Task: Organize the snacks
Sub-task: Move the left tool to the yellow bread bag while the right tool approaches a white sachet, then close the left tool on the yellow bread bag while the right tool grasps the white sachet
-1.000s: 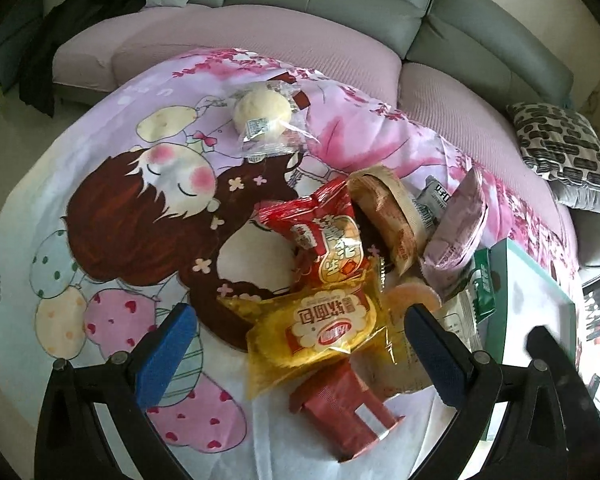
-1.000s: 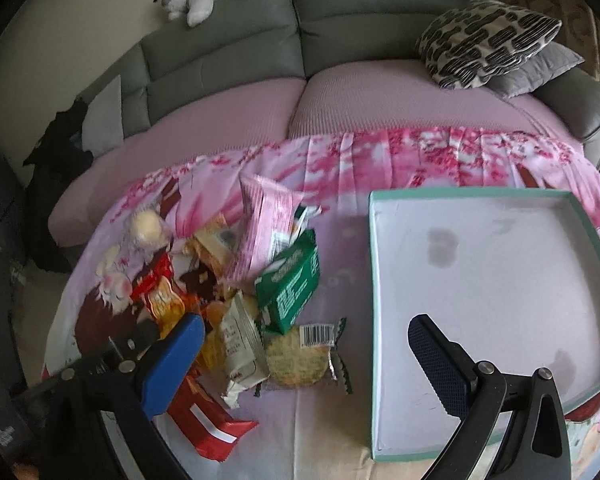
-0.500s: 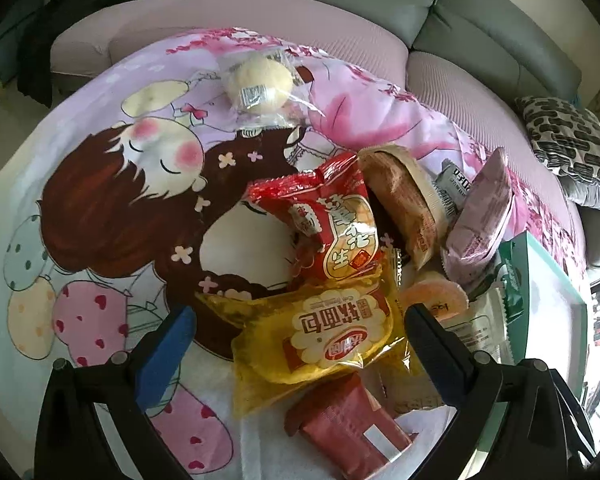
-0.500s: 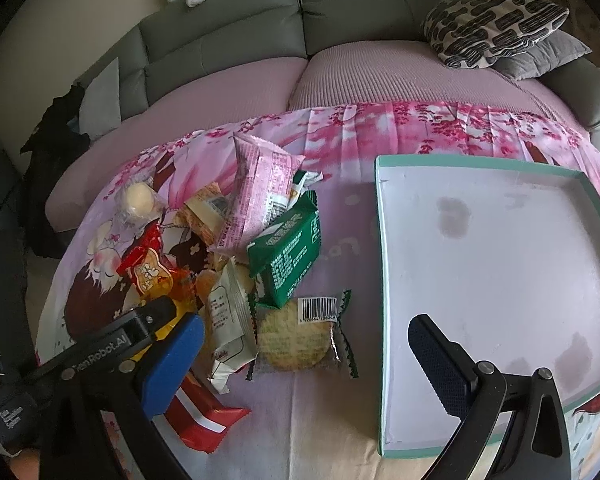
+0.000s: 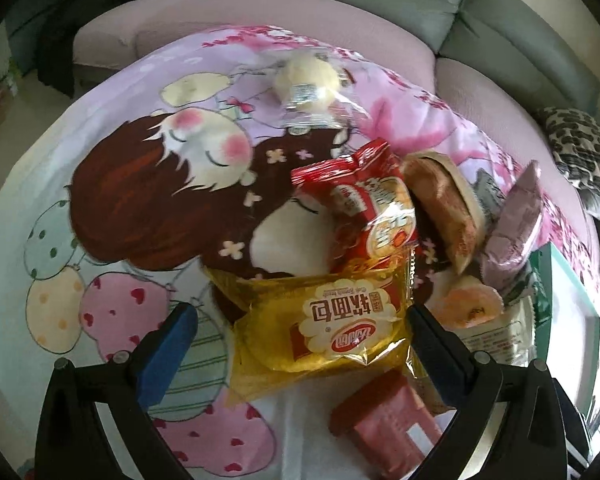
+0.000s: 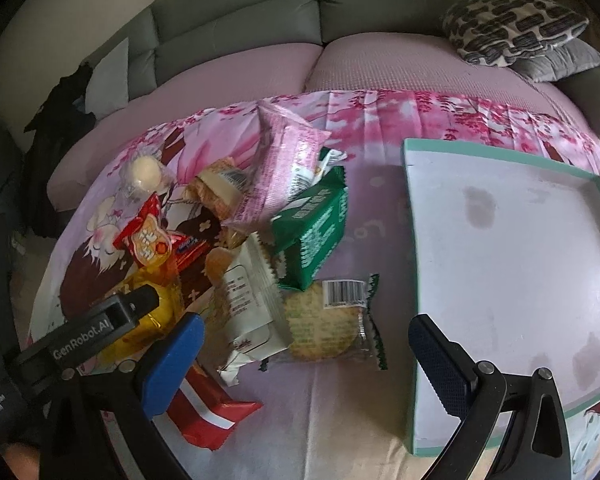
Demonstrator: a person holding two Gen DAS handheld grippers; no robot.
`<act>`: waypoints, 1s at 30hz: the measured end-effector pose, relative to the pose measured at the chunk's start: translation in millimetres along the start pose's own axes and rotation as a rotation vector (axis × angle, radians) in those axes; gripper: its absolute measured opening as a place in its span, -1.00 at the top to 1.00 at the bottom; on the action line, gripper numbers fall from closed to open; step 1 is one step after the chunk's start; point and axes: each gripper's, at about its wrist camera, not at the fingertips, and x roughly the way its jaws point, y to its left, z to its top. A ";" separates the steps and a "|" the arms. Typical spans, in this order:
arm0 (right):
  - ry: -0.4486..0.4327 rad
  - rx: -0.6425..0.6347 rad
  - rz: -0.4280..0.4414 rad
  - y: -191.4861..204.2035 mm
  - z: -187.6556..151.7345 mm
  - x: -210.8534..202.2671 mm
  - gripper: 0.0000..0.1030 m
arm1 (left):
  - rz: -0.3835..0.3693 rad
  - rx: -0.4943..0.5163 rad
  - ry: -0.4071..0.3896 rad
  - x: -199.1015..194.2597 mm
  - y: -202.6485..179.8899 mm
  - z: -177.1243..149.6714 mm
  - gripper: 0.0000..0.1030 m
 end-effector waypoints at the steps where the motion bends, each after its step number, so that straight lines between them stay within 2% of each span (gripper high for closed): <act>1: -0.001 -0.003 0.001 1.8 0.0 0.4 -1.00 | 0.006 -0.007 -0.001 -0.2 2.0 0.0 -1.00; 10: -0.001 -0.022 0.035 16.4 -3.9 6.8 -1.00 | 0.027 -0.030 -0.005 -1.2 11.5 -2.0 -1.00; 14: -0.015 -0.020 0.048 19.3 -4.8 4.5 -0.90 | 0.023 -0.036 -0.002 -1.2 12.1 -2.1 -1.00; 24: -0.008 0.022 0.141 18.2 -5.1 4.2 -0.22 | 0.021 -0.044 -0.003 -3.5 15.4 -1.9 -1.00; 30: -0.018 0.037 0.195 17.5 -5.4 -1.1 0.02 | 0.018 -0.048 -0.003 -3.3 16.4 -1.8 -1.00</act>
